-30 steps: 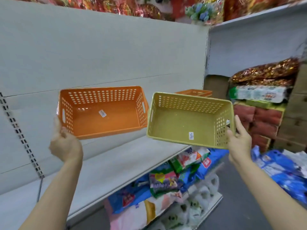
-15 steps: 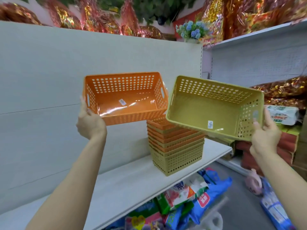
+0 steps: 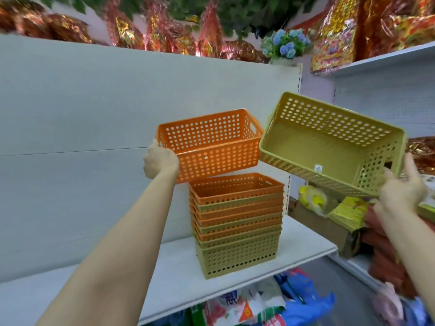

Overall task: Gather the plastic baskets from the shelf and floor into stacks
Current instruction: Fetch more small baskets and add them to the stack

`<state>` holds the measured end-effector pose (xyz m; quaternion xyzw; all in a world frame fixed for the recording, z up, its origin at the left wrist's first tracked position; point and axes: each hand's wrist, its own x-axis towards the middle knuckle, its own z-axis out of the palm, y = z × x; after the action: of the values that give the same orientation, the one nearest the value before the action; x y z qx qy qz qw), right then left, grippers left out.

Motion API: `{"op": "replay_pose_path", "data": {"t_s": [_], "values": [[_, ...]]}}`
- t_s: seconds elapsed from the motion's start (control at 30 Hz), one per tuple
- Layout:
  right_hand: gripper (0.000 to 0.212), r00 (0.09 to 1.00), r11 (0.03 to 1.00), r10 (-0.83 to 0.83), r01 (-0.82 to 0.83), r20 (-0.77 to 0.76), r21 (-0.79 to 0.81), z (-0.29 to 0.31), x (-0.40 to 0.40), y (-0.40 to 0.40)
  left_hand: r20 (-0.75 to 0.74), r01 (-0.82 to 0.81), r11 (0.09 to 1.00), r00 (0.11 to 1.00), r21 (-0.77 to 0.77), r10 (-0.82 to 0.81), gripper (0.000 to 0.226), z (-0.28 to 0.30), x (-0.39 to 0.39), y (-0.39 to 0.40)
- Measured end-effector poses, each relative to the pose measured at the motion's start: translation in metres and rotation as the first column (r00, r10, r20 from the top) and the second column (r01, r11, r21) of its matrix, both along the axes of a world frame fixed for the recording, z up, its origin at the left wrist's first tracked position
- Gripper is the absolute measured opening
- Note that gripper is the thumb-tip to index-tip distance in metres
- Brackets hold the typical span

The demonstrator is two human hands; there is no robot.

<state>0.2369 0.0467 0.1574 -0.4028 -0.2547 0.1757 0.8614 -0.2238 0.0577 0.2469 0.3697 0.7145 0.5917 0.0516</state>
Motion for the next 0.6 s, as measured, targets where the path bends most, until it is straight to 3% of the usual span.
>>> {"op": "replay_pose_path", "data": {"t_s": [0.13, 0.33, 0.5, 0.6], "values": [[0.061, 0.998, 0.999, 0.044, -0.045, 0.049, 0.024, 0.015, 0.058, 0.034, -0.049, -0.046, 0.995, 0.998, -0.087, 0.042, 0.036, -0.006, 0.049, 0.012], [0.058, 0.99, 0.99, 0.141, -0.141, -0.007, 0.031, 0.035, 0.085, 0.055, -0.139, -0.131, 0.978, 0.984, -0.161, 0.108, 0.034, -0.003, 0.095, 0.023], [0.052, 0.969, 0.975, 0.221, -0.221, -0.108, 0.007, 0.053, 0.076, 0.057, -0.185, -0.141, 0.954, 0.978, -0.264, 0.093, 0.035, -0.013, 0.115, 0.026], [0.054, 0.957, 0.96, 0.278, -0.279, -0.08, -0.002, 0.061, 0.068, 0.077, -0.227, -0.168, 0.945, 0.968, -0.28, 0.105, 0.036, -0.017, 0.116, 0.028]]}}
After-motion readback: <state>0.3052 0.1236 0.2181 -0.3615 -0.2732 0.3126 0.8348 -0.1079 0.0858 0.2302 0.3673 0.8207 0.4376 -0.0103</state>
